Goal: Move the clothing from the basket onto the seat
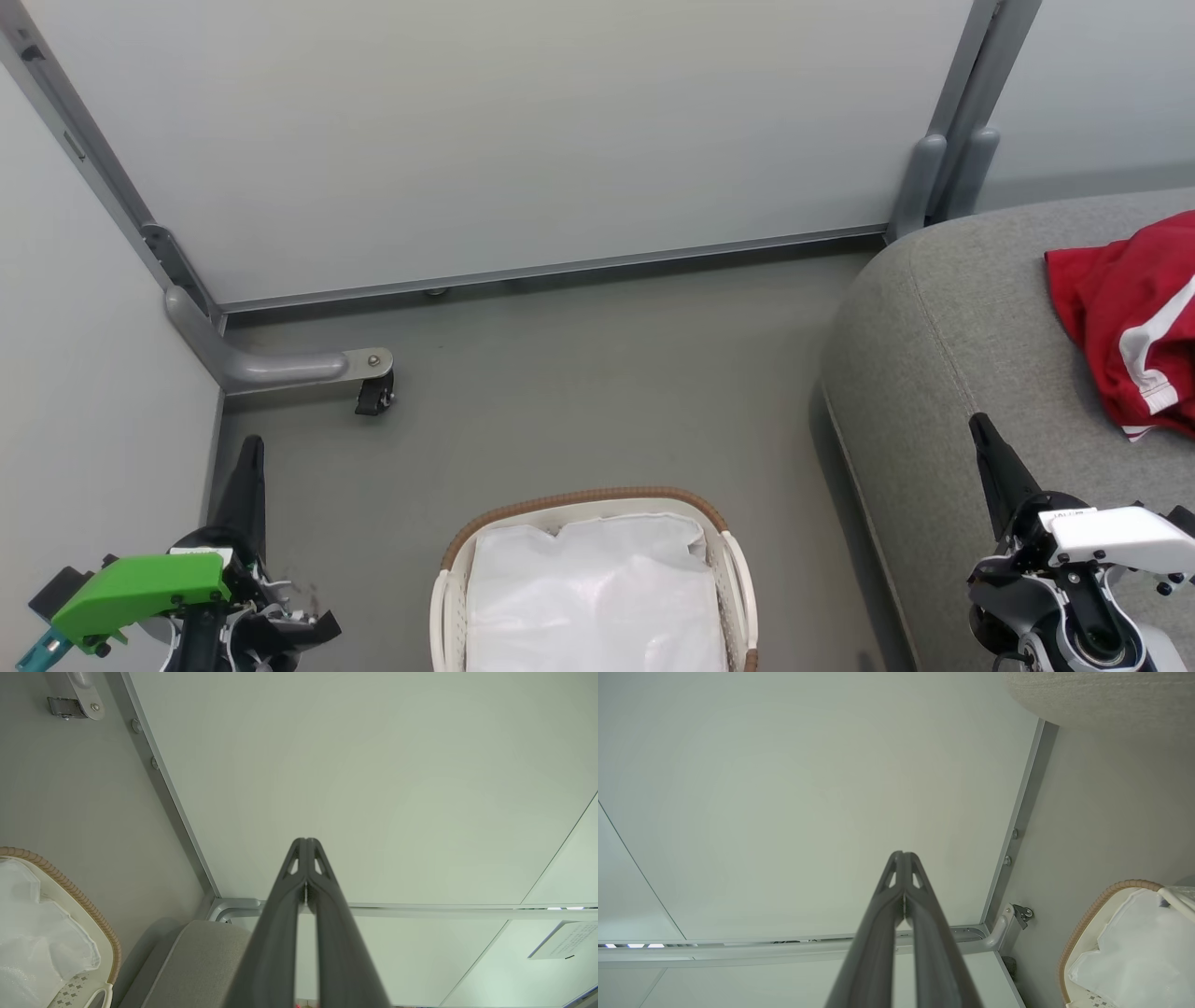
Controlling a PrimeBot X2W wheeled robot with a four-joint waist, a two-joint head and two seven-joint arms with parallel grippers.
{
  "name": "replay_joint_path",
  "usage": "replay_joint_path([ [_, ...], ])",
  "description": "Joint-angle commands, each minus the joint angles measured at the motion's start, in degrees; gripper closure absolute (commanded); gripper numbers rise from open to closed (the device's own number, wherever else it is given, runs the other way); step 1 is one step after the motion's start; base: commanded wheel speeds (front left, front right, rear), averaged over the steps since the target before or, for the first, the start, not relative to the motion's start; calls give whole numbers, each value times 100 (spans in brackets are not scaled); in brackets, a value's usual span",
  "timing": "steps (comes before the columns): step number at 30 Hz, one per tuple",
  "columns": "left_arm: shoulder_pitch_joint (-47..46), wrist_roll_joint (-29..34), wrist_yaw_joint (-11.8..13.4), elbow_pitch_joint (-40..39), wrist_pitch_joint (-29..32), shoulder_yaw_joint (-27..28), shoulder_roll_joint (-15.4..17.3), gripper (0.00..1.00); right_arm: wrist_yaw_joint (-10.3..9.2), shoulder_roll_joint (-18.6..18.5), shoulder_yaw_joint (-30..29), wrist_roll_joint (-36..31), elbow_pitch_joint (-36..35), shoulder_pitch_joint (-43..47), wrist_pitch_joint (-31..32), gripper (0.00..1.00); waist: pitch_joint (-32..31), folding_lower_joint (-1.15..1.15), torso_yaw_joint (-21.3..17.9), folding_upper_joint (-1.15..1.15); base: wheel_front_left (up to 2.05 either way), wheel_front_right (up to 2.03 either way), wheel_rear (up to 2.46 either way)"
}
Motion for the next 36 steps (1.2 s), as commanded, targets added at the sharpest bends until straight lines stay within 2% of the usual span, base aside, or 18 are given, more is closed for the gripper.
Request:
replay_joint_path([
  [1, -65, -18, -30, -9, 24, 11, 36, 100, -2, -34, -11, 18, -21, 60, 14, 100, 0, 0, 0, 0, 0, 0, 0],
  [36, -65, -19, -30, -9, 24, 11, 36, 100, -2, -34, -11, 18, -20, 60, 13, 100, 0, 0, 0, 0, 0, 0, 0],
])
